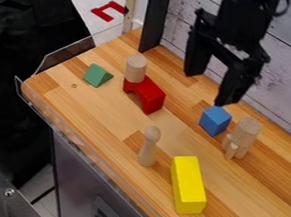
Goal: Put the cylinder on top of another cylinder
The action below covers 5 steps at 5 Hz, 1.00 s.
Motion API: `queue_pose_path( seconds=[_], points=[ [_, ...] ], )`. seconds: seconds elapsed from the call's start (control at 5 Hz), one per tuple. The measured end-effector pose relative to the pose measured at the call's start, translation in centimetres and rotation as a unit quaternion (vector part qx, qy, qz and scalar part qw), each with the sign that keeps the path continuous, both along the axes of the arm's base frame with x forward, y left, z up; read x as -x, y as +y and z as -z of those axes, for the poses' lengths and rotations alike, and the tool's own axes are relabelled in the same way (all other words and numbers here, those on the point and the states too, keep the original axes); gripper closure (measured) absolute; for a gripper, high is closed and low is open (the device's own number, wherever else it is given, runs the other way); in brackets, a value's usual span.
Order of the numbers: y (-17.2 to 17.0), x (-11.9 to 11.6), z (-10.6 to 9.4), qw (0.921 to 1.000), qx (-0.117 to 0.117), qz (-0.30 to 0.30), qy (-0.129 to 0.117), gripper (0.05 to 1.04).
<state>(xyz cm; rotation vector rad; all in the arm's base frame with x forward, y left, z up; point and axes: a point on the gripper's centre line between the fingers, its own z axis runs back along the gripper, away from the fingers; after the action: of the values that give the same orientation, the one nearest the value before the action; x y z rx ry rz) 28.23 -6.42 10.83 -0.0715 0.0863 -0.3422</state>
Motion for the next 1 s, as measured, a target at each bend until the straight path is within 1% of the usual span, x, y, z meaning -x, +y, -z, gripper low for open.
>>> queue_pose_path(
  seconds=[0.2, 0.4, 0.6, 0.8, 1.0],
  points=[
    [-1.3, -0.9, 0.5, 0.9999, -0.011, 0.011, -0.004, 0.083],
    [-2.5, -1.6, 1.2, 0.9998, -0.014, 0.009, -0.006, 0.083],
    [-3.3, -2.2, 2.1, 1.0000, -0.002, -0.008, -0.001, 0.083],
    [-3.5, -2.4, 2.8, 0.9997, 0.000, -0.024, 0.005, 0.083],
    [-3.5, -3.1, 3.2, 0.9988, -0.010, -0.046, 0.010, 0.083]
  ],
)
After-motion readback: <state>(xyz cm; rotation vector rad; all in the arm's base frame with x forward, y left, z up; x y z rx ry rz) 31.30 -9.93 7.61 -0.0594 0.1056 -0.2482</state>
